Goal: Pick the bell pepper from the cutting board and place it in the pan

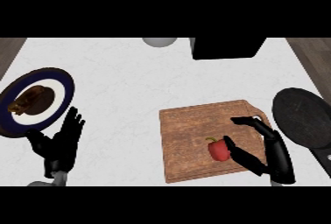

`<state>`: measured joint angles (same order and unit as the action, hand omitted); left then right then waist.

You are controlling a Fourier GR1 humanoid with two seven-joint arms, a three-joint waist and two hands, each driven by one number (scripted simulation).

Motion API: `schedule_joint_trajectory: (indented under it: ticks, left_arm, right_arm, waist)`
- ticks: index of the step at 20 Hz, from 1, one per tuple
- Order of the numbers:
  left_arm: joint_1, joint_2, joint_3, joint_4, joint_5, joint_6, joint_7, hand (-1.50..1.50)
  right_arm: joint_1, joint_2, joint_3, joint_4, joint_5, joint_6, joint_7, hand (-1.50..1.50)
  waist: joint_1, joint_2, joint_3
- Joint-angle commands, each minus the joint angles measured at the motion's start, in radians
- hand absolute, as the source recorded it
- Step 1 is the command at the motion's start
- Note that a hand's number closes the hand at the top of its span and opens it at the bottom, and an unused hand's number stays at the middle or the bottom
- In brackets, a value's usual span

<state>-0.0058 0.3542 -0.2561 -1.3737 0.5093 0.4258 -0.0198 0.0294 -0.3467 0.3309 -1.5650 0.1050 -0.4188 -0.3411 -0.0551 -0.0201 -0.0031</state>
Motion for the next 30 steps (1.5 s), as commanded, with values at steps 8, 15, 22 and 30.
schedule_joint_trajectory:
  ticks: [8,15,22,30]
  left_arm:
    - [0.05,-0.059,-0.039,-0.045,-0.001,0.019,0.024,0.0]
    - [0.042,-0.008,-0.007,-0.104,0.018,-0.015,0.082,0.0]
    - [0.012,-0.052,-0.021,-0.029,-0.003,-0.021,0.035,0.0]
    - [0.048,-0.072,-0.038,-0.063,-0.019,-0.013,0.049,0.0]
  right_arm:
    - [0.478,0.145,0.187,-0.187,0.581,-0.561,0.005,-1.5]
    - [0.481,0.319,0.099,-0.354,1.025,-0.317,0.42,-1.5]
    - [0.418,0.333,0.051,-0.33,1.29,0.127,0.71,-1.5]
    - [0.036,0.346,0.125,-0.374,1.359,0.643,1.081,-1.5]
  waist:
    - [0.029,0.016,0.0]
    - [0.056,0.021,-0.001]
    - [0.071,0.035,-0.007]
    - [0.074,0.022,0.002]
